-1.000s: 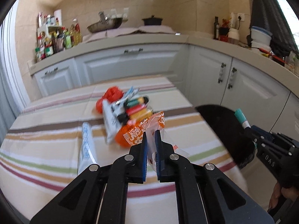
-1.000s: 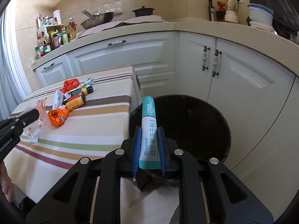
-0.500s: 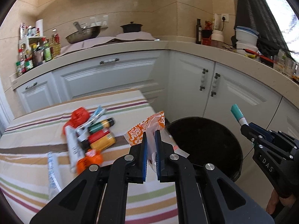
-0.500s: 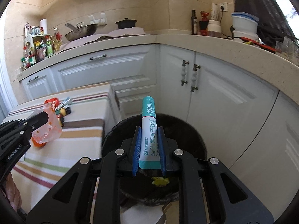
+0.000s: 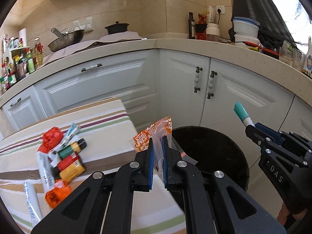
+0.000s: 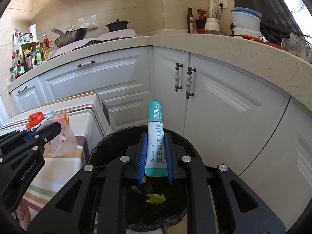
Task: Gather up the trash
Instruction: 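Move both items over the bin and open both grippers to drop them, then return both tools to the table and grasp the orange plastic bag with the right gripper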
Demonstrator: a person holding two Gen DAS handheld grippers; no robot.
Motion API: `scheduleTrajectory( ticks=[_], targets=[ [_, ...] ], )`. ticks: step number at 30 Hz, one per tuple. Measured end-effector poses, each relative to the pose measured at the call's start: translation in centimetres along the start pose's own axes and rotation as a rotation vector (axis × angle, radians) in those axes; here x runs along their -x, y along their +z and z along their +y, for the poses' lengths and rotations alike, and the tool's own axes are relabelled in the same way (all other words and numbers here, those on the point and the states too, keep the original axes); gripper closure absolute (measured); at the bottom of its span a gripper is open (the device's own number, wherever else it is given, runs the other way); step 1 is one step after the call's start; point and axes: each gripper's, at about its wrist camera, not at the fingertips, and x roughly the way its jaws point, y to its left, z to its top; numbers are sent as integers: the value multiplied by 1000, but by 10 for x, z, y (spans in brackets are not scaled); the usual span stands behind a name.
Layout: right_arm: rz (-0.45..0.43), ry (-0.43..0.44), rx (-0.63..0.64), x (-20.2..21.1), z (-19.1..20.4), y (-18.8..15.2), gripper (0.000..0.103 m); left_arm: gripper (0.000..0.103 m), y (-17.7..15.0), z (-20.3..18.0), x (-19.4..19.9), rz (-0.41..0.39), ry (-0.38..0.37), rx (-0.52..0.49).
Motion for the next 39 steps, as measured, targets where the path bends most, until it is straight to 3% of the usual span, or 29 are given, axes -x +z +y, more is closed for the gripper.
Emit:
scheduleTrajectory(
  ticks=[14, 16, 20, 26, 39],
  targets=[
    [23, -14, -16, -29, -11, 1, 85, 93, 9, -11, -38, 26, -7, -9],
    [29, -11, -18, -32, -13, 0, 83, 87, 9, -10, -40, 29, -6, -3],
    [25, -21, -38, -36, -17, 0, 70, 63, 10, -8, -44, 29, 3, 10],
    [23, -29, -42, -37, -19, 1, 68, 49, 12, -8, -46, 28, -2, 19],
    [10, -36, -42, -26, -15, 5, 63, 44, 15, 4, -27, 0, 19, 24]
  ],
)
